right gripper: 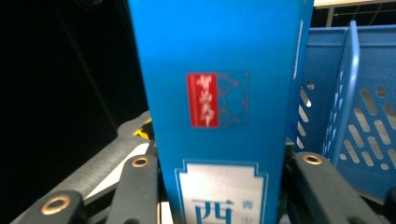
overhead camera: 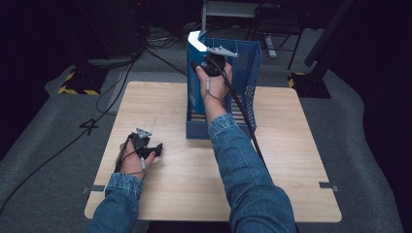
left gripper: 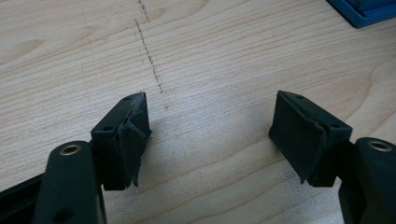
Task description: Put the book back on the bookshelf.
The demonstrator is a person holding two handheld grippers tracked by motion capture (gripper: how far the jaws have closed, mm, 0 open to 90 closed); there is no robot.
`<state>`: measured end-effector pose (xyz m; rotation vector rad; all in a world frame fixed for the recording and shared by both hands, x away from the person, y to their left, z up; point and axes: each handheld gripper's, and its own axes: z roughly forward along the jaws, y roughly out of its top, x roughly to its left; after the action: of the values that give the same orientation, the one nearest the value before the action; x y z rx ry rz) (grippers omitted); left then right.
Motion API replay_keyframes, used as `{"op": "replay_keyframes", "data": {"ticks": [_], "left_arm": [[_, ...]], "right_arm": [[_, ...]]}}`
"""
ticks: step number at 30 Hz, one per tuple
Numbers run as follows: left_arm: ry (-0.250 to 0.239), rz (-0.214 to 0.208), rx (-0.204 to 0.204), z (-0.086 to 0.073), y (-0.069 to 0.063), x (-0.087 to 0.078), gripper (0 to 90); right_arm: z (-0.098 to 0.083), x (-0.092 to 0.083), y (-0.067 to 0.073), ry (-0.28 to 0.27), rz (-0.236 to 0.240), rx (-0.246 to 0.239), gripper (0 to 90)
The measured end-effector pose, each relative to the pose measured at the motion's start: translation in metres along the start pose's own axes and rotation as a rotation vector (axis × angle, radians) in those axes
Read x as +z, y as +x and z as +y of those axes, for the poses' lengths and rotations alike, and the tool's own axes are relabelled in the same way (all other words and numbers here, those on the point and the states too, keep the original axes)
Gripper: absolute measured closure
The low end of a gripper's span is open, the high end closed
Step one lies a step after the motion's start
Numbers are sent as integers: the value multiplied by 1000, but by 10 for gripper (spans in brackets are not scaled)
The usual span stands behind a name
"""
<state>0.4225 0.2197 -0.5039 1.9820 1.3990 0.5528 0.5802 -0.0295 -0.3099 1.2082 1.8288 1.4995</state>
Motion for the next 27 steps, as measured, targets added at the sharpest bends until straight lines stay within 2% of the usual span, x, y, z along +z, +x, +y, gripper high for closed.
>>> {"op": "replay_keyframes", "data": {"ticks": [6, 11, 14, 16, 21, 24, 25, 27], "left_arm": [[0, 0, -2, 0, 0, 0, 283], [1, -2, 1, 0, 0, 0, 283], [0, 0, -2, 0, -1, 0, 284], [0, 0, -1, 0, 0, 0, 284], [1, -1, 1, 0, 0, 0, 283], [0, 0, -1, 0, -1, 0, 284], [1, 3, 2, 0, 0, 0, 284], [1, 3, -1, 0, -1, 0, 283]], "right_arm": [[-9, 10, 7, 32, -39, -65, 593], [-20, 18, 5, 84, -53, -60, 591], [-33, 27, 3, 149, -70, -41, 593], [-37, 28, 2, 113, -55, -22, 592], [-39, 27, 5, 115, -81, -65, 593], [-42, 26, 7, 104, -98, -72, 592], [-48, 24, 12, 90, -126, -90, 590], [-53, 21, 19, 98, -155, -123, 587]]}}
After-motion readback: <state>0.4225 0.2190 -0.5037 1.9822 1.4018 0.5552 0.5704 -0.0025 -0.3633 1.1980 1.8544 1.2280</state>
